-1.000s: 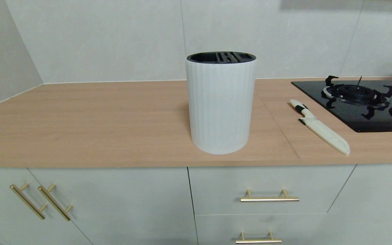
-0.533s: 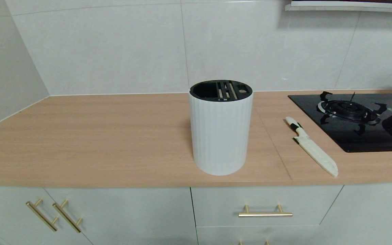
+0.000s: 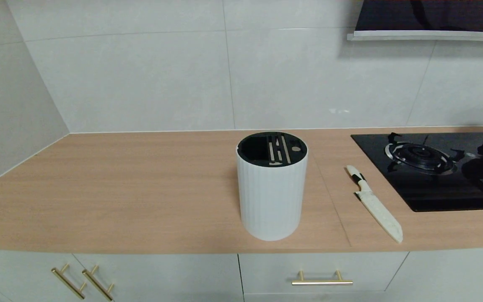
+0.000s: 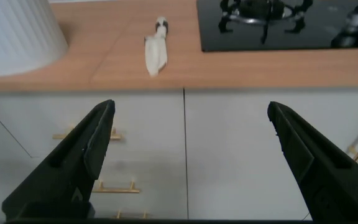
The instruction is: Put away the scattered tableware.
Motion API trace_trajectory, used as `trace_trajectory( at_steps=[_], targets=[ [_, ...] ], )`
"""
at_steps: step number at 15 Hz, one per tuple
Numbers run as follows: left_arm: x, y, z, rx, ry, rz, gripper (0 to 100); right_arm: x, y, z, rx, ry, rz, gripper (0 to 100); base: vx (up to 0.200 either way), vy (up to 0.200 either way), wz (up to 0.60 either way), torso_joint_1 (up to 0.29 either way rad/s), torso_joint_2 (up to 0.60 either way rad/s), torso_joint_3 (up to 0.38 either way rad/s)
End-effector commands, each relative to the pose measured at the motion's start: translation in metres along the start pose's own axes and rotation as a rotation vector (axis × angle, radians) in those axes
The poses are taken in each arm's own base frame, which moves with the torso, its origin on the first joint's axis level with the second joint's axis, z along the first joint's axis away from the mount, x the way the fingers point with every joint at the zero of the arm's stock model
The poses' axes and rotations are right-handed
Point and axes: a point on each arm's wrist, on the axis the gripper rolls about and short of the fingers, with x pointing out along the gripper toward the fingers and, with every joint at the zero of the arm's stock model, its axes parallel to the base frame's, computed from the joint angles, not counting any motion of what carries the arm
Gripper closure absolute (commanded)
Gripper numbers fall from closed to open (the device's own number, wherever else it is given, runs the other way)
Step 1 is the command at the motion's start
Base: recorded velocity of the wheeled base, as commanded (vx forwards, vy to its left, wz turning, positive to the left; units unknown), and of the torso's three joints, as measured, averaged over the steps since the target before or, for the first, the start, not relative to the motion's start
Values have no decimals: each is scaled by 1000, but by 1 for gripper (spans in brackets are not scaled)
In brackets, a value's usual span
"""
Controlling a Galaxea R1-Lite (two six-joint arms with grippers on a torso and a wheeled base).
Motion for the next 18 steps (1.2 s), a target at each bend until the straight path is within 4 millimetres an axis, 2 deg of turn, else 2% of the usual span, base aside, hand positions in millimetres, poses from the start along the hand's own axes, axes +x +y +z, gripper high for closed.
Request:
trace_trajectory(
  at_steps=[1,11,15,18],
  targets=[
    [0,0,0,0,1,0,0,0,0,0,0,1,1,0,0,0,0,251,-540,-305],
    [0,0,0,0,1,0,0,0,0,0,0,1,1,0,0,0,0,260,-554,-292],
    [0,0,0,0,-1,0,0,0,0,0,0,1,1,0,0,0,0,188,-386,-199],
    [0,0,0,0,1,-1,0,0,0,0,2,1,1,0,0,0,0,32,-65,-36]
  ],
)
